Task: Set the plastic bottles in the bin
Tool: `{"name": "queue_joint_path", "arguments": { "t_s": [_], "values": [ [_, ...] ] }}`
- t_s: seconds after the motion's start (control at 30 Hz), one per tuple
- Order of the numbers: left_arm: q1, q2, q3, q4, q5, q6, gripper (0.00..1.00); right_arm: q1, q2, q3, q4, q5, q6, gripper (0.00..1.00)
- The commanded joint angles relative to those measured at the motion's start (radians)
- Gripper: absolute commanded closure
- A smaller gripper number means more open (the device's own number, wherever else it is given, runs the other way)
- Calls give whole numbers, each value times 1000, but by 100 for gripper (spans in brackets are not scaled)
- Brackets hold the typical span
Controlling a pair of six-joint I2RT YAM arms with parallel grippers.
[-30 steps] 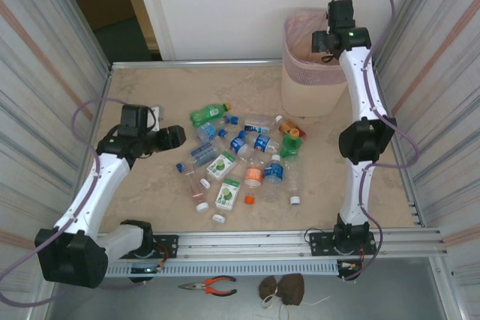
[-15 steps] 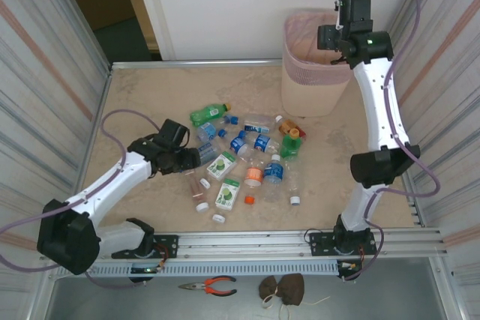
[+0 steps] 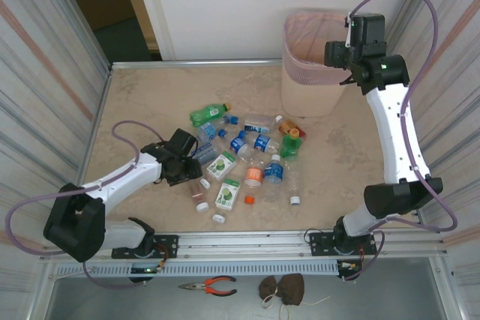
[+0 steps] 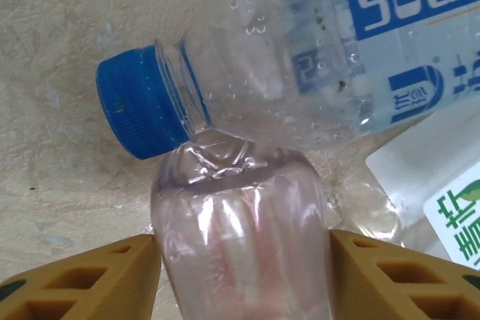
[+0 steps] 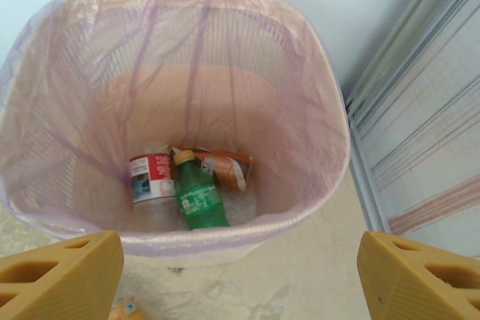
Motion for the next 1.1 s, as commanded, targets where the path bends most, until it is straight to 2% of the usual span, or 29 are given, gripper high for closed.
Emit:
{"name": "queue_joint_path", "arguments": {
  "t_s": [0.0, 0.23, 0.4, 0.67, 0.83, 1.07],
  "values": [
    [-4, 10, -8, 15, -5, -25, 47, 9, -52, -40, 35, -11, 30, 20],
    [-3, -21, -9, -9, -22, -12, 56, 9, -88, -109, 44, -9, 45, 20],
    [-4, -69, -4, -37, -31, -4, 56, 14, -113, -116, 36, -21, 59, 22],
    [-4, -242, 22, -34, -9, 63, 57, 36, -199, -186, 42, -163, 148, 22],
    [-4, -390, 15, 96, 17, 147, 60, 86, -248, -231, 68, -271, 206, 23],
    [-4, -511, -15, 385, 127, 243, 65, 239, -297, -281, 106, -294, 267, 24]
  ]
}}
